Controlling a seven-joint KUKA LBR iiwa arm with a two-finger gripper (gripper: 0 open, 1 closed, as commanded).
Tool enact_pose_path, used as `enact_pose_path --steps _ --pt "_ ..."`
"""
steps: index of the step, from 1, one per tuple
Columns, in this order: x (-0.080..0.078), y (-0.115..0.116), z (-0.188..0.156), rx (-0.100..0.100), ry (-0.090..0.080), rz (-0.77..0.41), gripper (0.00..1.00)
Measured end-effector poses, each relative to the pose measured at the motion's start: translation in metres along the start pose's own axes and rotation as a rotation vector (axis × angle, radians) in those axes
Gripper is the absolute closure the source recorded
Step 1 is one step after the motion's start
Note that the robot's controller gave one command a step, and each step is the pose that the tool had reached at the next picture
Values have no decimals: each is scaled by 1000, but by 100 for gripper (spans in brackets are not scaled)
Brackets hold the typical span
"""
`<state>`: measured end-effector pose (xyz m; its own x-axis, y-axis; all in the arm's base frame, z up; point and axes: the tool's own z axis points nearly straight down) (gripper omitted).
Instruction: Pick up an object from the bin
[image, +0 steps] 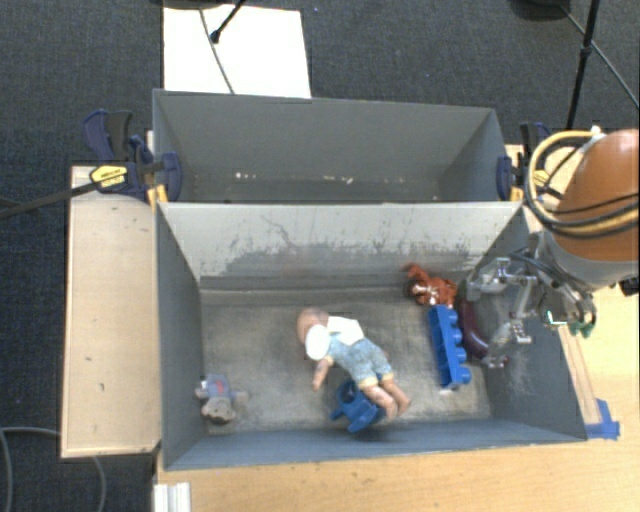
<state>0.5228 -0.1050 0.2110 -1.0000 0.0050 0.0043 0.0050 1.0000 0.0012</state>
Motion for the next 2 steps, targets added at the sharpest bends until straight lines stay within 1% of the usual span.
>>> enact_pose_path --steps 1,2 --pt "-2 0 -4 2 -8 -3 0" --pt "-24 -4 44 5 -16 -253 0"
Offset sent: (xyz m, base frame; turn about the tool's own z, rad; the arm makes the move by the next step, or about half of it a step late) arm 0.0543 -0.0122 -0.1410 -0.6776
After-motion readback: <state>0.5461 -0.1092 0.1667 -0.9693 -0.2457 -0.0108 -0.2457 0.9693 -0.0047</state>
